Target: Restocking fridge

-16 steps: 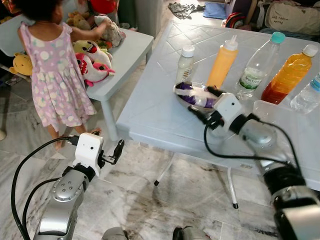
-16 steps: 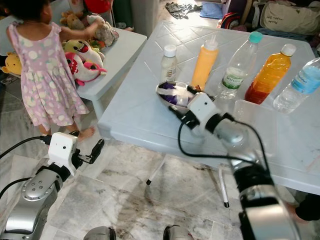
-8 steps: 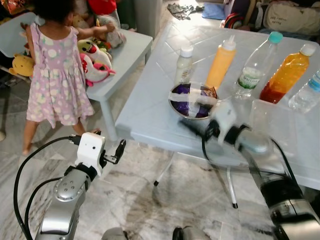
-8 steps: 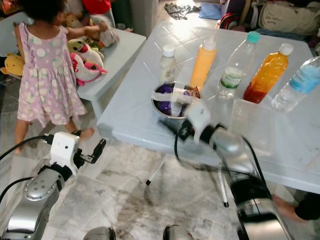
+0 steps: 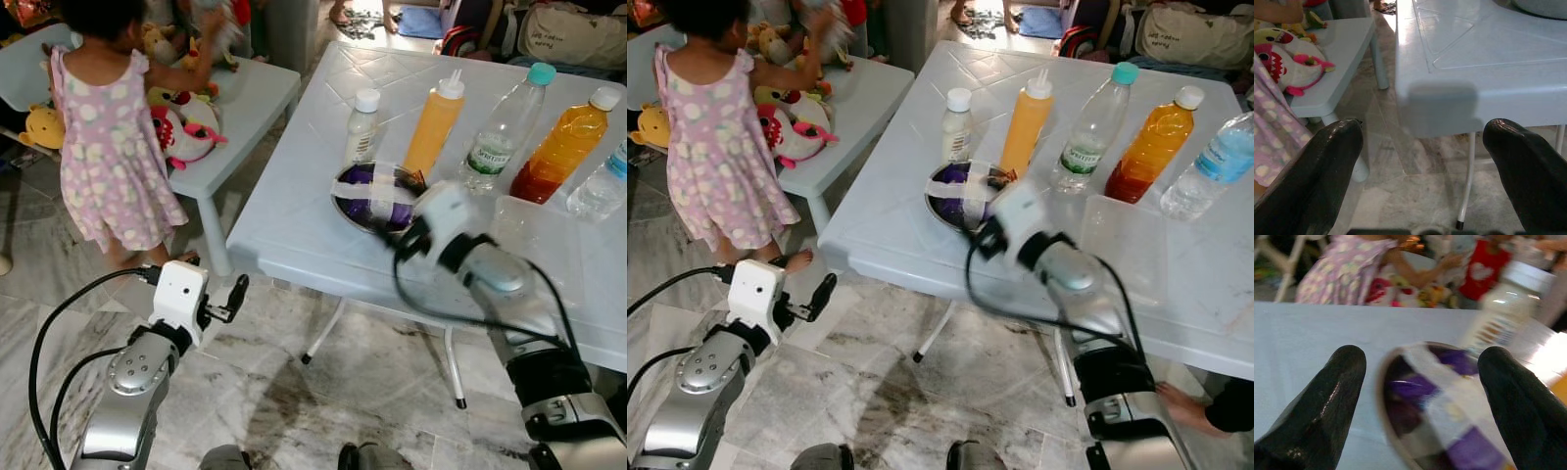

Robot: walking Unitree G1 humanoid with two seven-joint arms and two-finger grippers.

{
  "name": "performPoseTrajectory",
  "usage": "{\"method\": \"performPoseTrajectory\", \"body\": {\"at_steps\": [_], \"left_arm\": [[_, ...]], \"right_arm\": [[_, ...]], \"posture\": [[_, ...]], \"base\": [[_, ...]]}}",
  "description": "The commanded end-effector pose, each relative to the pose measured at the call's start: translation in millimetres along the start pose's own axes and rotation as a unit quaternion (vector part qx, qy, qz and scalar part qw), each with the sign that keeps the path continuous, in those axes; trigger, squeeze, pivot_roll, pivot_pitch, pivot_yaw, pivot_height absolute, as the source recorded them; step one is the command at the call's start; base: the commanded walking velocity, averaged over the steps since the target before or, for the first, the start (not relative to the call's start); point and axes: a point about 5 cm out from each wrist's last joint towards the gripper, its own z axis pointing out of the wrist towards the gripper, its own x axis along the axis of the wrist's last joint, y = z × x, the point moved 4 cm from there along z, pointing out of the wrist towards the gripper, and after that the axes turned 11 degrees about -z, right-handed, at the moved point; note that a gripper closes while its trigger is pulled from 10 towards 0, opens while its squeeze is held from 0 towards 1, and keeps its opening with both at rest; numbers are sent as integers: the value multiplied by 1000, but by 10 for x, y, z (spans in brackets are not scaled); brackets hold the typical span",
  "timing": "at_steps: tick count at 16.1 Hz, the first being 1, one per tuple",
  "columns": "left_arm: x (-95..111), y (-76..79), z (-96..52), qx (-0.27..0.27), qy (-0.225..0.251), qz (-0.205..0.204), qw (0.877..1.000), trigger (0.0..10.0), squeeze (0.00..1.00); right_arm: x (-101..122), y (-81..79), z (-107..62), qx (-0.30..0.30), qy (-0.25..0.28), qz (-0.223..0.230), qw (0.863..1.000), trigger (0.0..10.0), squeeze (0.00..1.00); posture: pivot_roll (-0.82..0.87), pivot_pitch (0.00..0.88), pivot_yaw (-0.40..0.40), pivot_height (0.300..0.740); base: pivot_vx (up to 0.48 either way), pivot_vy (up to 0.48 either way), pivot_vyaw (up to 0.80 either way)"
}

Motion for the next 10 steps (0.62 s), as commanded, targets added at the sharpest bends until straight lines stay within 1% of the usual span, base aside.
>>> {"method": "performPoseTrajectory", "body": {"at_steps": [1, 2, 3, 4, 5, 6, 8, 9, 10], "left_arm": [[-12, -2, 5, 1, -3, 3, 1000, 10000, 0], [-14, -1, 1, 3, -3, 2, 1000, 10000, 0], [-20, 9, -11, 2, -4, 0, 1000, 10000, 0], [-24, 13, -18, 2, -4, 0, 1000, 10000, 0], [-25, 15, -23, 1, -5, 0, 1000, 10000, 0], [-26, 11, -30, 1, -6, 1, 1000, 10000, 0], [-34, -4, -54, 2, -9, 2, 1000, 10000, 0], [-37, -8, -61, 3, -10, 2, 1000, 10000, 0], [-40, -6, -65, 3, -10, 2, 1000, 10000, 0]], "right_arm": [[-31, -3, -6, 20, -12, -13, 1000, 10000, 0], [-146, -5, -15, 36, -43, -7, 998, 10000, 0], [-229, -9, -21, 55, -62, -13, 996, 10000, 0], [-267, -17, -27, 66, -73, -10, 995, 10000, 0], [-306, -22, -33, 76, -83, -9, 994, 10000, 0], [-333, -43, -43, 99, -89, -28, 991, 10000, 0], [-369, -24, -40, 114, -96, -18, 989, 10000, 0], [-416, -27, -51, 127, -106, -22, 986, 10000, 0], [-441, -22, -53, 136, -112, -26, 984, 9765, 0]], "posture": [[55, 86, -16, 740], [57, 87, -18, 740], [60, 92, -16, 740], [61, 94, -16, 740], [62, 95, -16, 740], [66, 97, -16, 740], [72, 103, -15, 740], [74, 105, -13, 740], [76, 109, -12, 740]], "base": [[0, 0, 0], [0, 0, 0], [0, 0, 0], [0, 0, 0], [0, 0, 0], [0, 0, 0], [0, 0, 0], [0, 0, 0], [0, 0, 0]]}}
